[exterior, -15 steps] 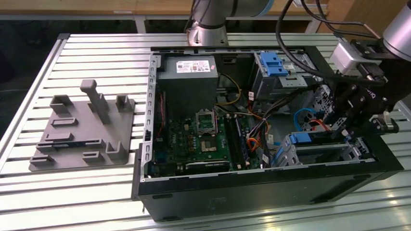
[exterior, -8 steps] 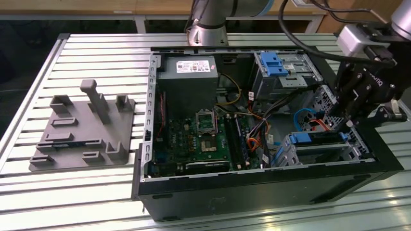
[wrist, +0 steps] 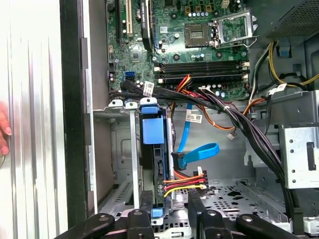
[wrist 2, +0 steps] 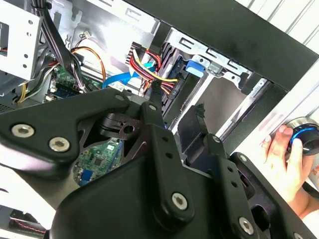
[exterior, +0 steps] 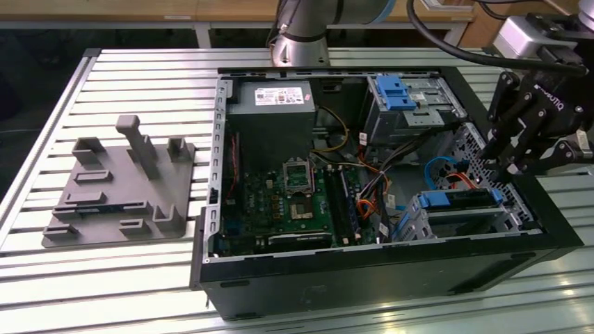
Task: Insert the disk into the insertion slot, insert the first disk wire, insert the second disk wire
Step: 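Insert the second disk wire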
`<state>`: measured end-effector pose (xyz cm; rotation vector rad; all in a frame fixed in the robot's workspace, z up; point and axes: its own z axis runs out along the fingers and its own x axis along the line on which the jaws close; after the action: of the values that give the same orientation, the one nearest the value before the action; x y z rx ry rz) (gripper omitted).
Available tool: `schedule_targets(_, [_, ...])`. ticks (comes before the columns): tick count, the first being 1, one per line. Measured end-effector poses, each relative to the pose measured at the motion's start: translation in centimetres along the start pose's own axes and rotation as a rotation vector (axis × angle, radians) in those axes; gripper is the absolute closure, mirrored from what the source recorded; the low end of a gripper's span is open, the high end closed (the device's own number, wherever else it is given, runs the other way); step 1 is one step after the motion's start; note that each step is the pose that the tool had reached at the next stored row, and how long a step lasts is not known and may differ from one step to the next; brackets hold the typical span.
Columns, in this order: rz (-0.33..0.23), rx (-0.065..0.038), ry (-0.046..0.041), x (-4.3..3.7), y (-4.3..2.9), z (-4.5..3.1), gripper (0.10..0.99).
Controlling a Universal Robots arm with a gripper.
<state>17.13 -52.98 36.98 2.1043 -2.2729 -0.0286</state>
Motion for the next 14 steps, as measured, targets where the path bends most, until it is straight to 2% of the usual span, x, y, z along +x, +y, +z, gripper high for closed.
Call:
schedule_targets(11, [0.0,0.0,0.0001,-0.12,-0.02,-0.06,0.671])
schedule_targets(14, [0.0,0.0,0.0019,-0.86,0.04,-0.07,0.671])
